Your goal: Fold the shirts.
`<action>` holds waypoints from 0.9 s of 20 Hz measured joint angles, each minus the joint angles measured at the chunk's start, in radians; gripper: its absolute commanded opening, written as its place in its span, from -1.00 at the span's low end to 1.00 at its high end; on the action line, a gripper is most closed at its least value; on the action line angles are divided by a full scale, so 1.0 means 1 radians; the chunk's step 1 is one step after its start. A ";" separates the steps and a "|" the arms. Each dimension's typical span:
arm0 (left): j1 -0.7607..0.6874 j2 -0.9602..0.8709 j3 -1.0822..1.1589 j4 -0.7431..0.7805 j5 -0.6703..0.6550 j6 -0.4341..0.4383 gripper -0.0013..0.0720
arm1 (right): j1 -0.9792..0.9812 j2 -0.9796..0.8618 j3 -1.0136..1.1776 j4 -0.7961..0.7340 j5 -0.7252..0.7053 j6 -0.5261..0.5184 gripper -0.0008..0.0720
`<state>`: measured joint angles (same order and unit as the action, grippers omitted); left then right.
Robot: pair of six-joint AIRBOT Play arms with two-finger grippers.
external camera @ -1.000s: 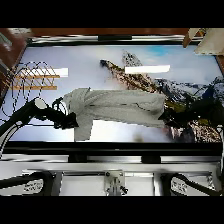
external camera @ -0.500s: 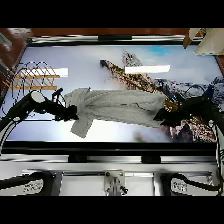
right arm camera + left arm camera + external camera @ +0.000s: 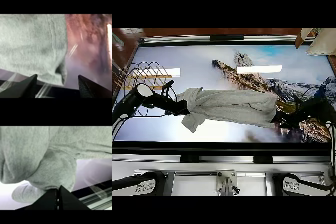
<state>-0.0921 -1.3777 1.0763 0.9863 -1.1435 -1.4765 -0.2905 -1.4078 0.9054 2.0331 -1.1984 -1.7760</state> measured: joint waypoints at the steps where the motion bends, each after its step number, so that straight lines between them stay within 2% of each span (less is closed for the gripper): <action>1: 0.000 0.005 0.006 0.000 -0.008 0.010 -0.88 | 0.014 -0.014 -0.010 0.014 0.020 0.002 0.75; 3: 0.000 0.018 0.016 0.000 -0.021 0.029 -0.88 | 0.044 -0.039 -0.019 0.050 0.046 0.019 0.75; 4: 0.000 0.025 0.021 0.000 -0.025 0.035 -0.88 | 0.061 -0.052 -0.021 0.068 0.067 0.034 0.62; 5: 0.000 0.032 0.026 0.000 -0.033 0.041 -0.88 | 0.079 -0.065 -0.024 0.082 0.089 0.050 -0.16; 6: 0.000 0.040 0.032 0.000 -0.035 0.046 -0.88 | 0.098 -0.077 -0.027 0.086 0.124 0.058 -0.74; 9: 0.000 0.072 0.084 0.005 -0.038 0.075 -0.88 | 0.135 -0.067 0.000 0.098 0.180 0.066 -0.79; 12: 0.000 0.131 0.241 0.030 -0.042 0.130 -0.88 | 0.149 0.047 0.121 0.138 0.159 0.013 -0.79; 15: 0.000 0.200 0.545 0.046 -0.037 0.189 -0.88 | 0.151 0.226 0.322 0.152 0.136 -0.061 -0.79; 18: 0.000 0.263 0.881 0.050 0.006 0.194 -0.88 | 0.155 0.428 0.557 0.150 0.203 -0.106 -0.79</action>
<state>-0.0921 -1.1149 1.9572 1.0367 -1.1374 -1.2823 -0.1352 -0.9802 1.4624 2.1830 -0.9951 -1.8824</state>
